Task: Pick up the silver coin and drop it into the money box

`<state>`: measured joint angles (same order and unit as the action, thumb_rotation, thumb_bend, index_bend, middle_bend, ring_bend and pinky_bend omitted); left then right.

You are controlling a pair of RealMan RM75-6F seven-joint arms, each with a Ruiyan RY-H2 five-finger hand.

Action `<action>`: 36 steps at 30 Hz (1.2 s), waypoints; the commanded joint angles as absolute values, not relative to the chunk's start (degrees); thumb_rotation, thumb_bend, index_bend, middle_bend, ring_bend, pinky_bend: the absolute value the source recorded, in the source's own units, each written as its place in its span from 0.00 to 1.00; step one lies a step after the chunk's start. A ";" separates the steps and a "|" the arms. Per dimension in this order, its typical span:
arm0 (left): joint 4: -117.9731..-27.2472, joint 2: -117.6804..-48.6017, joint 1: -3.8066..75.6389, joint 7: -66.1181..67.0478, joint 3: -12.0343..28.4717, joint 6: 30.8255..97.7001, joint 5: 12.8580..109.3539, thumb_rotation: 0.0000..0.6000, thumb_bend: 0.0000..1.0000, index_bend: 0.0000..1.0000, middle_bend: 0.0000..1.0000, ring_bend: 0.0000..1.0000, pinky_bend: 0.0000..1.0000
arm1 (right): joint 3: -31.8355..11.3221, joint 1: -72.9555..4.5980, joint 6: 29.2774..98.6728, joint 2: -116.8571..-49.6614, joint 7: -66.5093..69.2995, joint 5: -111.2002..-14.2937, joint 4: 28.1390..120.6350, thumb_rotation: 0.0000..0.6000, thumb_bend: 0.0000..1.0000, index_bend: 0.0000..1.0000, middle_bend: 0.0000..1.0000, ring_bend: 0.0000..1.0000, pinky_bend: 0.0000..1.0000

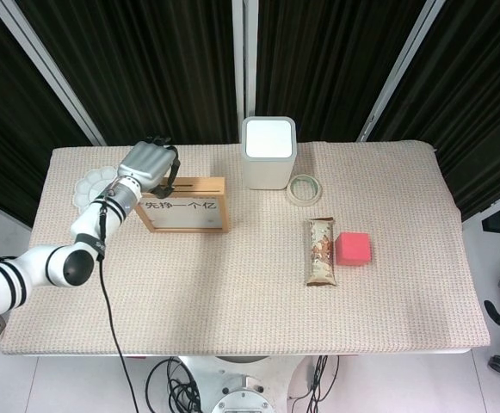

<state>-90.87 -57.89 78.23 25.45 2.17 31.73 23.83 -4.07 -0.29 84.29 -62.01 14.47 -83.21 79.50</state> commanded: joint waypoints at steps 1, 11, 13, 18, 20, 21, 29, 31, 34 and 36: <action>-90.55 -58.07 78.56 25.15 1.78 31.83 23.80 1.00 0.38 0.62 0.22 0.00 0.00 | -4.08 -0.23 84.32 -62.01 14.49 -83.15 79.45 1.00 0.21 0.00 0.00 0.00 0.00; -89.98 -58.40 79.51 23.92 0.25 31.56 23.23 1.00 0.38 0.62 0.22 0.00 0.00 | -4.22 -0.11 84.23 -62.09 14.91 -82.76 78.87 1.00 0.21 0.00 0.00 0.00 0.00; -90.14 -58.34 79.70 23.60 0.14 31.49 23.24 1.00 0.38 0.62 0.22 0.00 0.00 | -4.25 -0.14 84.20 -62.11 14.91 -82.76 78.85 1.00 0.21 0.00 0.00 0.00 0.00; -90.15 -58.37 80.29 23.12 -0.50 31.37 22.80 1.00 0.38 0.62 0.23 0.00 0.00 | -4.21 -0.26 83.97 -62.25 14.85 -82.82 78.80 1.00 0.21 0.00 0.00 0.00 0.00; -90.00 -58.50 80.48 23.09 -0.83 31.44 22.61 1.00 0.38 0.61 0.23 0.00 0.00 | -4.20 -0.25 83.97 -62.29 14.89 -82.83 78.75 1.00 0.21 0.00 0.00 0.00 0.00; -89.88 -58.59 80.57 23.02 -0.97 31.55 22.54 1.00 0.38 0.61 0.23 0.00 0.00 | -4.20 -0.22 83.99 -62.30 14.91 -82.81 78.70 1.00 0.21 0.00 0.00 0.00 0.00; -89.96 -58.51 80.59 22.28 -1.27 32.03 23.39 1.00 0.38 0.42 0.23 0.00 0.00 | -4.33 -0.14 83.88 -62.24 15.11 -82.45 78.37 1.00 0.21 0.00 0.00 0.00 0.00; -89.96 -58.48 80.61 22.28 -1.47 31.72 23.80 1.00 0.38 0.36 0.22 0.00 0.00 | -4.34 -0.20 83.87 -62.25 15.08 -82.55 78.42 1.00 0.21 0.00 0.00 0.00 0.00; -89.92 -58.55 80.44 21.85 -1.49 31.61 24.40 1.00 0.38 0.30 0.22 0.00 0.00 | -4.33 -0.27 83.84 -62.29 14.97 -82.66 78.48 1.00 0.21 0.00 0.00 0.00 0.00; -90.02 -58.40 80.31 21.47 -1.38 31.68 24.83 1.00 0.38 0.27 0.22 0.00 0.00 | -4.32 -0.30 83.76 -62.26 14.85 -82.64 78.57 1.00 0.21 0.00 0.00 0.00 0.00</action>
<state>-89.97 -58.47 80.38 21.61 -1.43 31.66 24.67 -4.32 -0.30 83.77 -62.27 14.86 -82.65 78.56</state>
